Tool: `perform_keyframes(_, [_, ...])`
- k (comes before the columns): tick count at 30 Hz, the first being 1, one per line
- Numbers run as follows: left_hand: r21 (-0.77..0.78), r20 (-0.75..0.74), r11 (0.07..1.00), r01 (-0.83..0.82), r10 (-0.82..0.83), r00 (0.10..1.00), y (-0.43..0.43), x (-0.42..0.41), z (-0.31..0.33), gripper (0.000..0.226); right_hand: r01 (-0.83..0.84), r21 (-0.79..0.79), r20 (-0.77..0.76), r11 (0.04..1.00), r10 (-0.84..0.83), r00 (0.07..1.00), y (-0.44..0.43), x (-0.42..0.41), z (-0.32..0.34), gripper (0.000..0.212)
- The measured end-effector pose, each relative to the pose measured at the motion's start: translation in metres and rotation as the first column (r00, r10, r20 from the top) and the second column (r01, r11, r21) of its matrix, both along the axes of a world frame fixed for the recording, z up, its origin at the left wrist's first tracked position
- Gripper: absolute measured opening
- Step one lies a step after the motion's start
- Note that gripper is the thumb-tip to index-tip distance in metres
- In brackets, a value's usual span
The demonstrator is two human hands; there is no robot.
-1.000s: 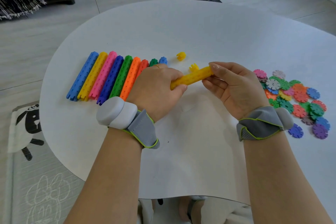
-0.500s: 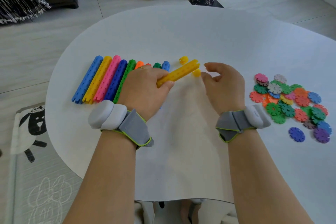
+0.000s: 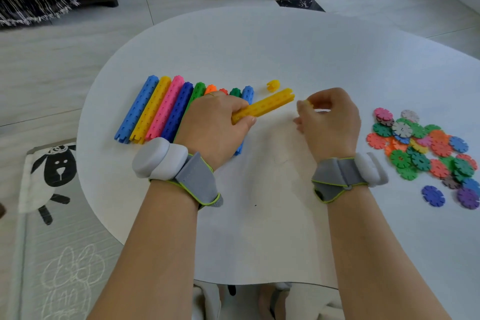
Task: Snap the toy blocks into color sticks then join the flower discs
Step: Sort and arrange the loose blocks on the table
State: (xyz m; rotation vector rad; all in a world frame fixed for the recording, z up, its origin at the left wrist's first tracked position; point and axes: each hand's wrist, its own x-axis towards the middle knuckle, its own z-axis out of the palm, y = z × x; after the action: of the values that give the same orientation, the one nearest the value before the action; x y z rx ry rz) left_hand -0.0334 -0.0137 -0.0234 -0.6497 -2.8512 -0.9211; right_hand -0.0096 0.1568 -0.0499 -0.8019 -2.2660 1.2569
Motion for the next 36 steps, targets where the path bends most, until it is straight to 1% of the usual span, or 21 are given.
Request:
perform_keyframes(1, [-0.001, 0.000, 1.000, 0.006, -0.006, 1.000, 0.000, 0.000, 0.000, 0.024, 0.013, -0.238, -0.087, 0.971, -0.034, 0.996, -0.001, 0.002, 0.005, 0.009])
perform_keyframes(2, [-0.003, 0.000, 1.000, 0.012, -0.012, 1.000, 0.001, 0.000, 0.000, 0.024, -0.024, -0.460, -0.160, 0.888, -0.056, 0.985, -0.001, 0.004, 0.009, 0.011])
perform_keyframes(3, [-0.005, 0.000, 1.000, 0.017, -0.017, 1.000, 0.001, 0.000, 0.000, 0.024, -0.078, -0.605, -0.213, 0.793, -0.066, 0.975, -0.001, 0.006, 0.012, 0.011])
perform_keyframes(4, [-0.006, 0.002, 1.000, 0.020, -0.020, 1.000, 0.002, 0.000, 0.001, 0.024, -0.120, -0.682, -0.239, 0.722, -0.064, 0.969, 0.000, 0.008, 0.015, 0.012])
perform_keyframes(6, [-0.014, 0.000, 1.000, 0.026, -0.026, 1.000, 0.004, 0.000, 0.001, 0.024, -0.196, -0.757, -0.276, 0.624, -0.034, 0.960, 0.003, 0.010, 0.017, 0.013])
perform_keyframes(7, [-0.023, -0.004, 0.999, 0.031, -0.031, 1.000, 0.004, 0.000, 0.001, 0.023, -0.221, -0.775, -0.287, 0.592, -0.018, 0.958, 0.004, 0.011, 0.019, 0.012])
perform_keyframes(9, [-0.042, -0.006, 0.998, 0.041, -0.041, 0.999, 0.005, 0.001, 0.001, 0.022, -0.238, -0.789, -0.283, 0.567, 0.009, 0.959, 0.004, 0.011, 0.020, 0.011])
perform_keyframes(12, [-0.052, 0.007, 0.998, 0.041, -0.040, 0.999, 0.006, 0.001, 0.001, 0.024, -0.244, -0.789, -0.272, 0.564, 0.034, 0.962, 0.005, 0.012, 0.020, 0.011])
perform_keyframes(16, [-0.057, 0.016, 0.997, 0.052, -0.052, 0.999, 0.007, 0.002, 0.001, 0.029, -0.258, -0.771, -0.275, 0.583, 0.060, 0.960, 0.007, 0.012, 0.019, 0.013])
perform_keyframes(18, [-0.050, 0.019, 0.997, 0.057, -0.056, 0.998, 0.008, 0.002, 0.001, 0.028, -0.239, -0.769, -0.276, 0.592, 0.028, 0.961, 0.005, 0.011, 0.019, 0.011])
perform_keyframes(20, [-0.040, 0.011, 0.997, 0.069, -0.068, 0.998, 0.011, 0.003, 0.001, 0.026, -0.199, -0.784, -0.280, 0.588, -0.049, 0.959, 0.003, 0.010, 0.019, 0.009])
perform_keyframes(23, [-0.039, -0.016, 0.996, 0.079, -0.080, 0.997, 0.015, 0.005, 0.002, 0.025, -0.169, -0.832, -0.307, 0.528, -0.186, 0.933, -0.002, 0.009, 0.020, 0.006])
perform_keyframes(25, [-0.040, -0.023, 0.996, 0.078, -0.079, 0.997, 0.018, 0.006, 0.002, 0.026, -0.160, -0.844, -0.319, 0.512, -0.239, 0.917, -0.005, 0.008, 0.020, 0.005])
perform_keyframes(28, [-0.053, -0.023, 0.995, 0.084, -0.085, 0.996, 0.019, 0.007, 0.003, 0.025, -0.136, -0.834, -0.308, 0.534, -0.248, 0.918, -0.006, 0.006, 0.020, 0.004])
perform_keyframes(31, [-0.078, -0.019, 0.994, 0.082, -0.084, 0.996, 0.018, 0.007, 0.002, 0.025, -0.104, -0.798, -0.278, 0.593, -0.209, 0.937, -0.008, 0.007, 0.019, 0.005])
perform_keyframes(33, [-0.087, -0.018, 0.994, 0.072, -0.074, 0.997, 0.016, 0.005, 0.001, 0.024, -0.097, -0.767, -0.263, 0.634, -0.173, 0.949, -0.008, 0.006, 0.019, 0.012])
perform_keyframes(36, [-0.099, -0.013, 0.993, 0.057, -0.059, 0.998, 0.013, 0.002, 0.002, 0.023, -0.085, -0.731, -0.200, 0.677, -0.094, 0.975, -0.007, 0.005, 0.020, 0.031])
